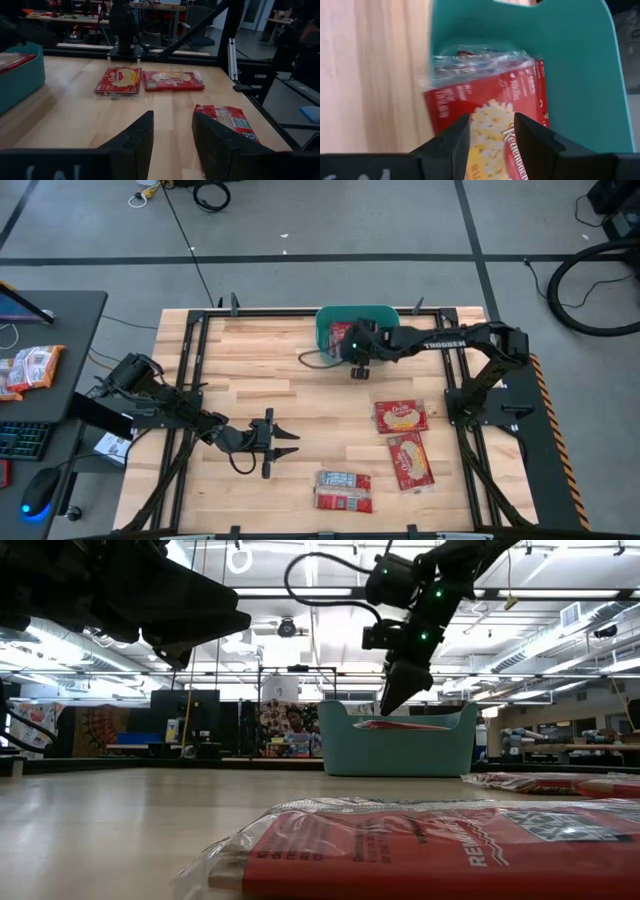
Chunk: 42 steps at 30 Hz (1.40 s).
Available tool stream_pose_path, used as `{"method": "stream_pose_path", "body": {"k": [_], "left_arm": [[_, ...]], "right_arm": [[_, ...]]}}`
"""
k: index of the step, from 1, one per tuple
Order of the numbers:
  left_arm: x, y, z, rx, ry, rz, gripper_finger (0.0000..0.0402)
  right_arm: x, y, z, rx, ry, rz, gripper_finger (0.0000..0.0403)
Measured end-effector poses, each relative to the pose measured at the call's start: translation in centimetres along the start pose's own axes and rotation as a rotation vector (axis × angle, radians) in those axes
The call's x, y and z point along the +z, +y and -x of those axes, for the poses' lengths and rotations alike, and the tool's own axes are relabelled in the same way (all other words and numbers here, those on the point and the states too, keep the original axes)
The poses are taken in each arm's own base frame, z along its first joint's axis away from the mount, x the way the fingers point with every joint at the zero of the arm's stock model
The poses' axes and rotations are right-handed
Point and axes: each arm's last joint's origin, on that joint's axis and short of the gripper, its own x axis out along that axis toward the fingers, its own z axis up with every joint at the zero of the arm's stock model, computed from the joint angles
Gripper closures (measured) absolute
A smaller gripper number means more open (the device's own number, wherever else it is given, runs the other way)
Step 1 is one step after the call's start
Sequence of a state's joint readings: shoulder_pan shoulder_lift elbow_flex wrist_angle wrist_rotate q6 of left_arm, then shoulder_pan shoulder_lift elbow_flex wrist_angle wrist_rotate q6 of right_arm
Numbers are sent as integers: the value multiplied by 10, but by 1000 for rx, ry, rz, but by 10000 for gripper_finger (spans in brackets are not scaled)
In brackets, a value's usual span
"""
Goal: Sort popcorn bags into baskets
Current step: Put the red popcorn bag into the blue bin
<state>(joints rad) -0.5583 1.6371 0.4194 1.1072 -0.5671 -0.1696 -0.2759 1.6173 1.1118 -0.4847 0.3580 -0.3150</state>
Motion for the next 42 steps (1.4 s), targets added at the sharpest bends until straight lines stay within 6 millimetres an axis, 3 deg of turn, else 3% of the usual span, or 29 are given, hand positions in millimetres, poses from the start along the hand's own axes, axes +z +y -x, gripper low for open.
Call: {"method": "stream_pose_path", "body": {"k": [11,22,29,33,38,42], "left_arm": [[-1,0,0,1,5,-4,260],[-2,1,0,5,20,-14,260],[-2,1,0,5,20,-13,260],[-2,1,0,5,20,-13,260],[-3,1,0,6,28,-21,260],[-3,1,0,6,31,-21,260]], "right_arm": [[-15,-39,-14,46,2,-84,245],[-6,-21,-9,244,-98,15,245],[-14,-29,-22,173,-9,-4,245],[-18,-31,-32,23,84,6,245],[-11,-40,-32,-142,49,-6,245],[-6,-39,-26,-124,-5,-7,245]]}}
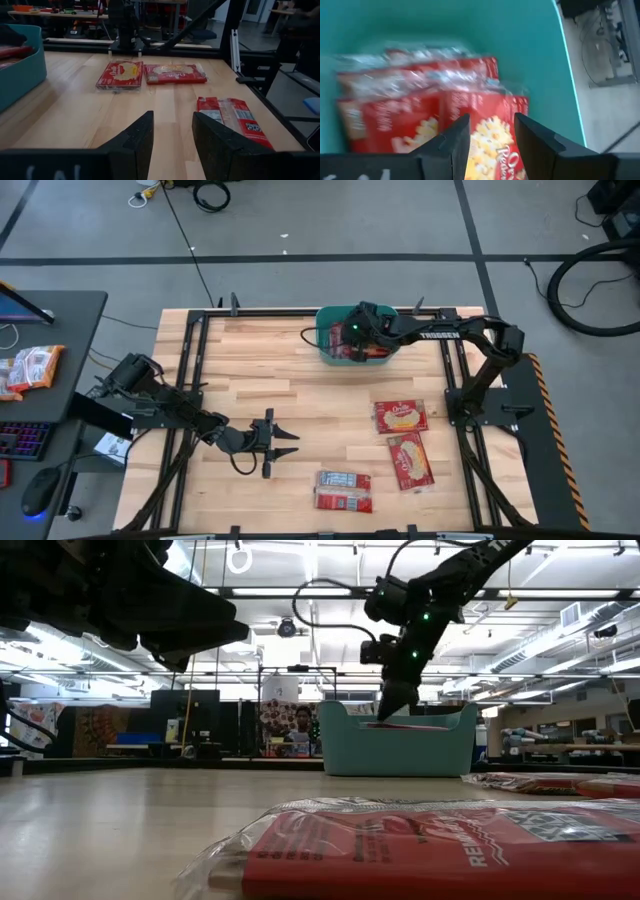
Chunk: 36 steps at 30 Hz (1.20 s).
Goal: Sort popcorn bags into baskets
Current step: Put the red popcorn bag into the blue bin, then adjust the red popcorn bag
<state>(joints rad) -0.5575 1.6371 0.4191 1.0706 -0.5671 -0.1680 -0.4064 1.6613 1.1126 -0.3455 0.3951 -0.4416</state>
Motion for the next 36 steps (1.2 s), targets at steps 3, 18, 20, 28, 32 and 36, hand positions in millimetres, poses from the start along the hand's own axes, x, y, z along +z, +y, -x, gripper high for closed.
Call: {"method": "stream_pose_path", "body": {"k": [3,18,20,28,32,36], "left_arm": [[0,0,0,1,1,-1,260],[0,0,0,3,-2,10,260],[0,0,0,4,-2,28,260],[1,1,-1,11,-8,35,260],[2,4,-2,28,-12,43,260],[2,7,-4,39,-10,63,260]], "right_arm": [[7,7,15,5,-40,0,245],[10,121,120,506,-59,-24,245],[1,133,129,499,12,-9,245],[-36,159,151,425,270,0,245],[-63,161,146,348,433,-1,245],[-89,165,131,296,535,-16,245]]}}
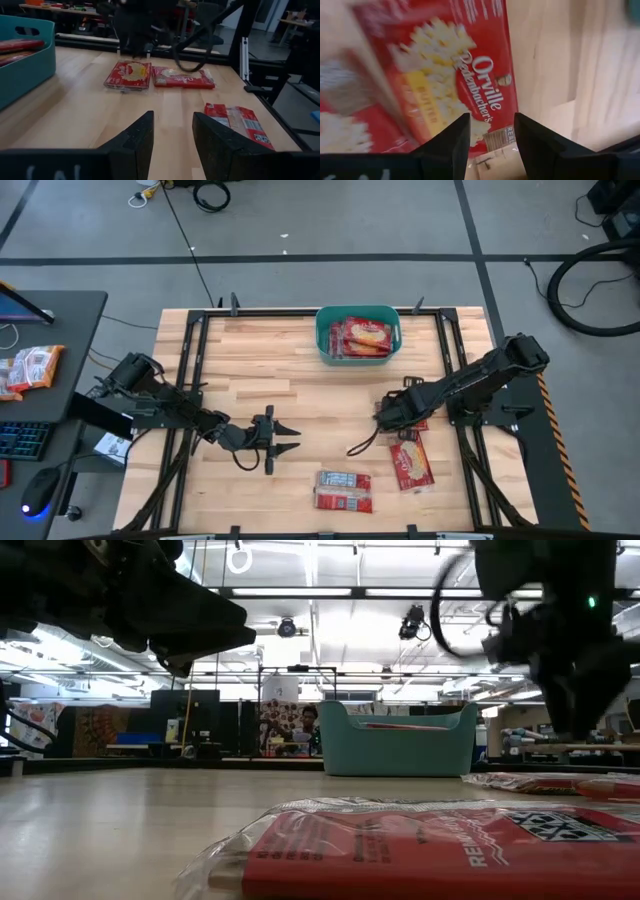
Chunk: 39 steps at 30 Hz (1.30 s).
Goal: Sort popcorn bags into baskets
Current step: Adjust the red popcorn bag, then put the red popcorn bag into the blue bin
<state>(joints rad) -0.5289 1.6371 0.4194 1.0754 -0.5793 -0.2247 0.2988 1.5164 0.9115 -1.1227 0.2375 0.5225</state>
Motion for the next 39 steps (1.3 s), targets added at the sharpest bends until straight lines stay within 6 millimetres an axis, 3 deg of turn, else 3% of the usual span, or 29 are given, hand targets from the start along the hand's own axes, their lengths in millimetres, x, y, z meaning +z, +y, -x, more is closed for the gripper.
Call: {"method": "stream_pose_path", "body": {"k": [5,11,18,22,24,27,31,39], "left_arm": [[0,3,-2,16,5,-2,260],[-3,9,-4,52,38,-25,260],[-4,11,-5,63,45,-30,260],[-3,15,-7,81,42,-31,260],[-3,20,-9,97,48,-18,260],[-4,27,-13,100,76,44,260],[0,29,-29,151,166,58,260],[5,15,-73,191,284,-14,260]], "right_arm": [[-7,-1,-26,-1,7,-28,245],[8,10,-35,151,-173,-19,245],[37,23,-24,356,-478,22,245],[58,27,-4,473,-742,120,245],[66,25,8,473,-782,133,245],[69,21,23,446,-696,146,245],[55,26,33,332,-541,164,245],[15,26,22,164,-199,116,245]]}}
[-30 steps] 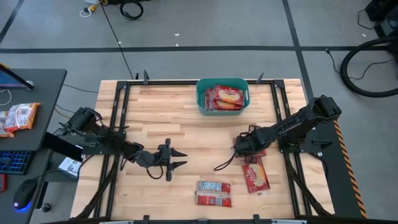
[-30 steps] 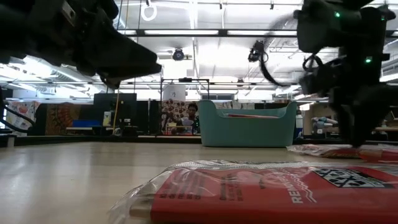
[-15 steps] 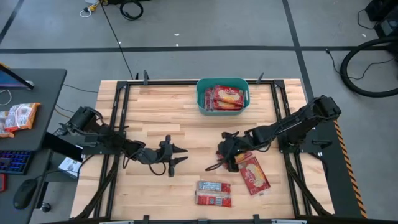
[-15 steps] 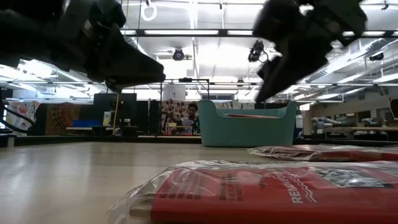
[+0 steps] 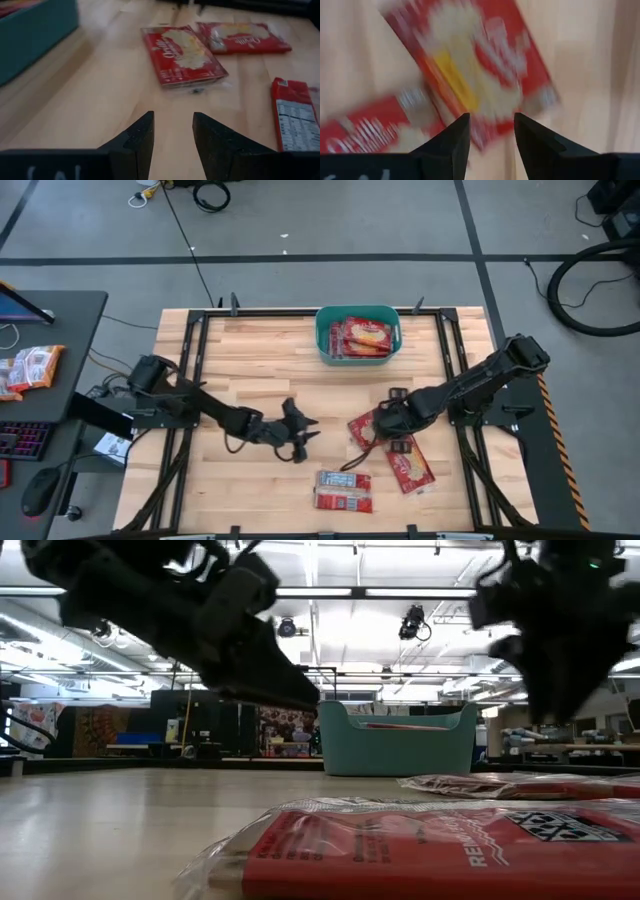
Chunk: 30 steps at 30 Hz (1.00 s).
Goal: Sort popcorn bags into baskets
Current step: Put the red popcorn bag into the blue bin
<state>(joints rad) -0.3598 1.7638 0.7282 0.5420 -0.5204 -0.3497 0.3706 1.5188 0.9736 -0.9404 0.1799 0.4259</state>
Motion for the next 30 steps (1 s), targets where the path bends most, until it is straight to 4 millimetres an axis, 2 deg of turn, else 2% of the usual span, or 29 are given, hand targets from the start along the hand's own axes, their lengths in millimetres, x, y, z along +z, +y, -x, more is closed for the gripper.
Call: {"method": "stream_pose_path", "body": {"k": [3,7,10,14,19,23,26,30], "left_arm": [[2,-3,-12,-29,27,-29,260],[0,-2,-22,-117,76,-47,260],[-2,-4,-26,-257,130,-41,260],[-6,-13,-27,-393,184,-8,260],[-11,-44,-30,-467,190,-14,260],[-8,-73,-37,-513,189,-33,260],[-14,-90,-44,-512,265,-81,260],[-19,-106,-49,-504,335,-162,260]], "right_arm": [[-14,2,-3,-12,109,-36,245],[-24,18,-7,64,126,-71,245],[-24,36,-6,134,40,-45,245],[-15,61,1,209,-186,41,245],[-13,74,7,135,-370,120,245],[-17,74,7,75,-379,101,245],[-22,73,5,57,-348,98,245],[-25,74,5,45,-328,104,245]]}}
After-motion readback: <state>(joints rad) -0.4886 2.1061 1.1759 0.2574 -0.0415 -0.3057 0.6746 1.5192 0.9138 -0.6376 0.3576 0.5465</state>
